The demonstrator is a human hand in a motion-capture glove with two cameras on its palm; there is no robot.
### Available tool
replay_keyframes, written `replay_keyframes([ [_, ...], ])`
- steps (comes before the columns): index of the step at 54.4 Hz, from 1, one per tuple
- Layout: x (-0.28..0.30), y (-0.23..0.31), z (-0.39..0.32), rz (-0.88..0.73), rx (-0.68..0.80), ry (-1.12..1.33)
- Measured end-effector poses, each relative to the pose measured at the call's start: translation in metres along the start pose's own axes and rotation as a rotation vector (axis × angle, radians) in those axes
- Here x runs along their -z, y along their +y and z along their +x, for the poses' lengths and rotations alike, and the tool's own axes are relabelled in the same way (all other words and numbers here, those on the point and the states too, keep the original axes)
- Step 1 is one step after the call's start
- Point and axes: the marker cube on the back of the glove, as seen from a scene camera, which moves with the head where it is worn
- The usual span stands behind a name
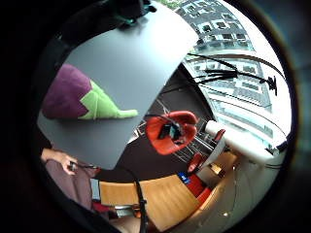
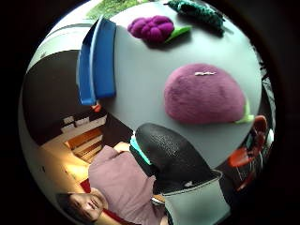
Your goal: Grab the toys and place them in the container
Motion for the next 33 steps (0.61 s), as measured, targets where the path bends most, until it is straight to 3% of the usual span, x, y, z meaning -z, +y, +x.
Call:
replay_keyframes([
  [10, -0.056, -0.017, -0.016, 0.008, 0.059, 0.089],
  [33, -0.058, -0.039, -0.022, 0.276, 0.043, 0.004],
])
